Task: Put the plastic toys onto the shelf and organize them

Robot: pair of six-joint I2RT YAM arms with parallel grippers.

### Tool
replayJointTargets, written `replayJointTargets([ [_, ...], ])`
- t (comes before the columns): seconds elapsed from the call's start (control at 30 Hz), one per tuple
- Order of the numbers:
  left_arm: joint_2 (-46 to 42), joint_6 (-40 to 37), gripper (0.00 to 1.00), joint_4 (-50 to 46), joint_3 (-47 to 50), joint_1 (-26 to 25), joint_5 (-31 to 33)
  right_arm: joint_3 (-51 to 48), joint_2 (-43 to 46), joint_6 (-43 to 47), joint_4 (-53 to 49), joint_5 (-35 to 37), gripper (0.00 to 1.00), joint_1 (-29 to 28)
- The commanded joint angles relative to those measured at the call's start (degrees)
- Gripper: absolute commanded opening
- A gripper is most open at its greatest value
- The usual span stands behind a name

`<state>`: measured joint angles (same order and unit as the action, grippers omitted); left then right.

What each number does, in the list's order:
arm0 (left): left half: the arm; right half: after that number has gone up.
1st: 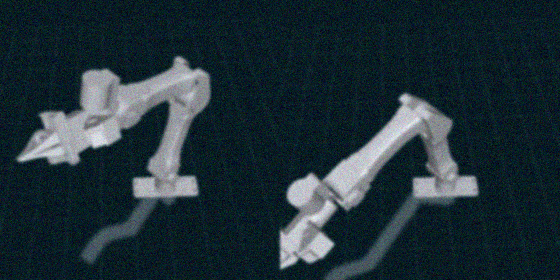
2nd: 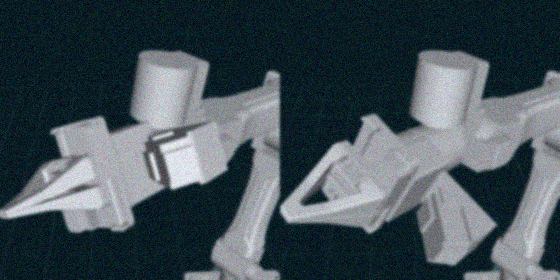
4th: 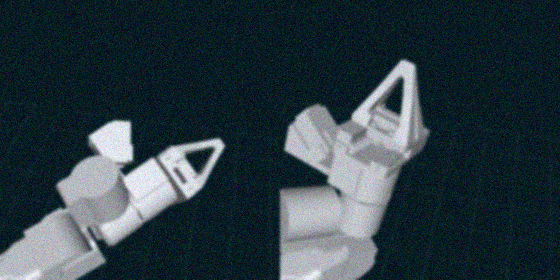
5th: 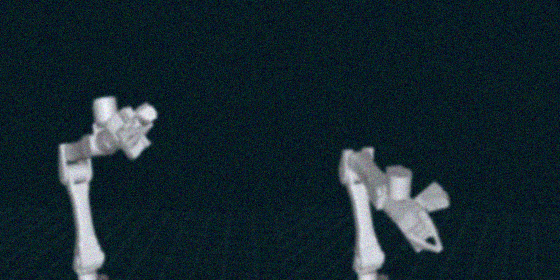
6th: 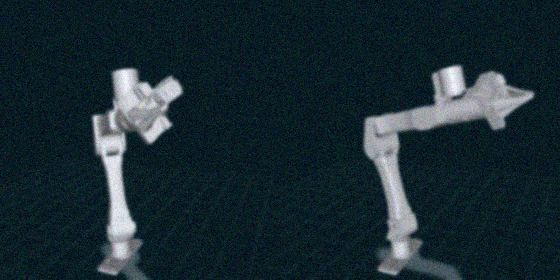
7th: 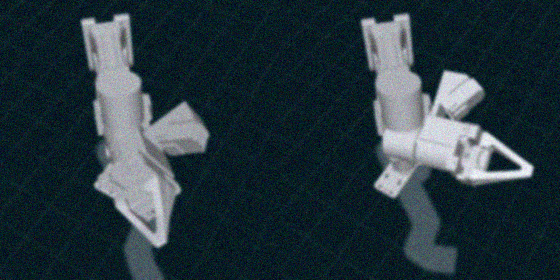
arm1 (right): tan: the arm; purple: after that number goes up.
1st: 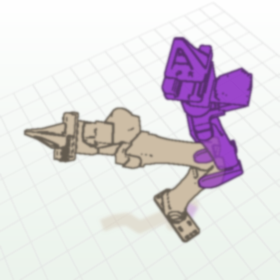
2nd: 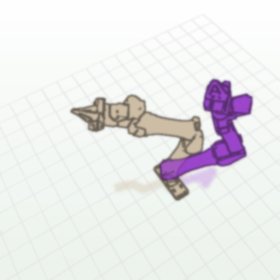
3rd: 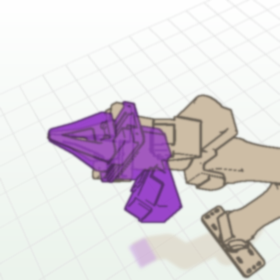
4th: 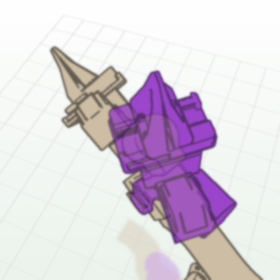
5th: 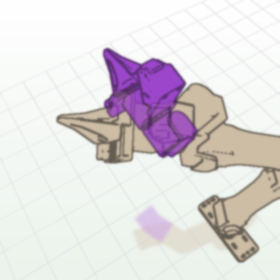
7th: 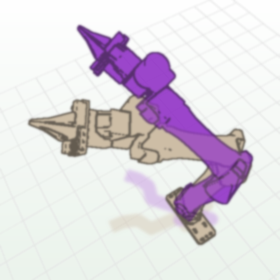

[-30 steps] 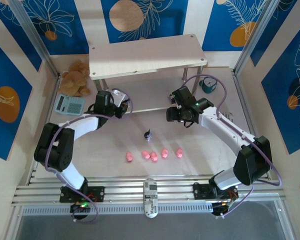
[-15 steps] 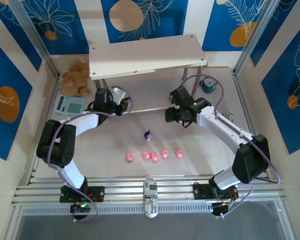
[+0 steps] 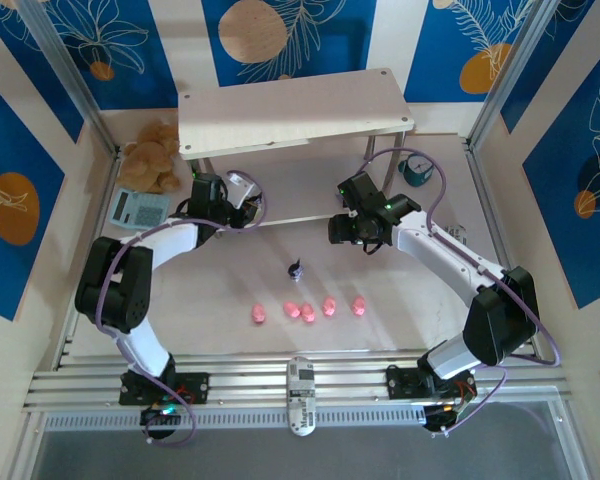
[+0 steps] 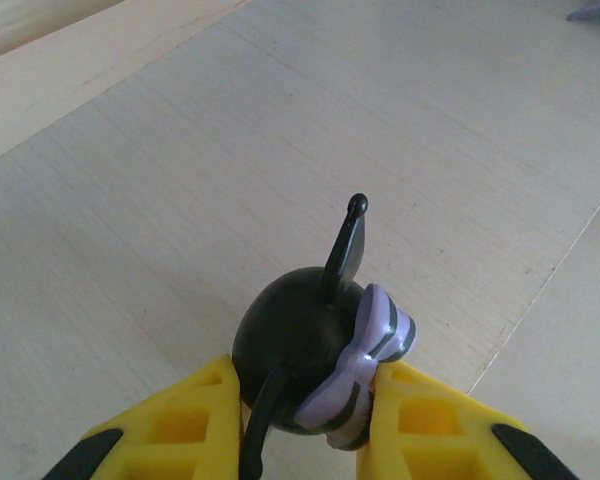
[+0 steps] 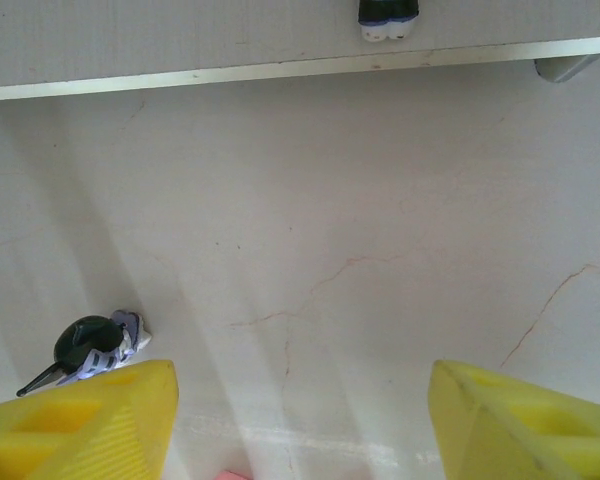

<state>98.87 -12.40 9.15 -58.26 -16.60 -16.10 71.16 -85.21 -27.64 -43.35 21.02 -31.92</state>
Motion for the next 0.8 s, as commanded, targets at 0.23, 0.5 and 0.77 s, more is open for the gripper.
replayJointTargets([
  [0.23,2.11,-1.66,0.13,-3.73,-3.85,0.71,-1.44,1.68,-0.31,-1.05,-1.13,0.60,0.68,-0.44],
  [0.5,2.47,-1.66,0.19,-5.00,-4.67,0.78,-1.46,1.71,0.04,-1.07,-1.44,0.78,0.68,-0.45],
  [0.77,2.03,-2.45,0.25,-6.72,-4.55,0.79,-1.22,1.69,0.20,-1.04,-1.30,0.87,0.68,-0.67],
])
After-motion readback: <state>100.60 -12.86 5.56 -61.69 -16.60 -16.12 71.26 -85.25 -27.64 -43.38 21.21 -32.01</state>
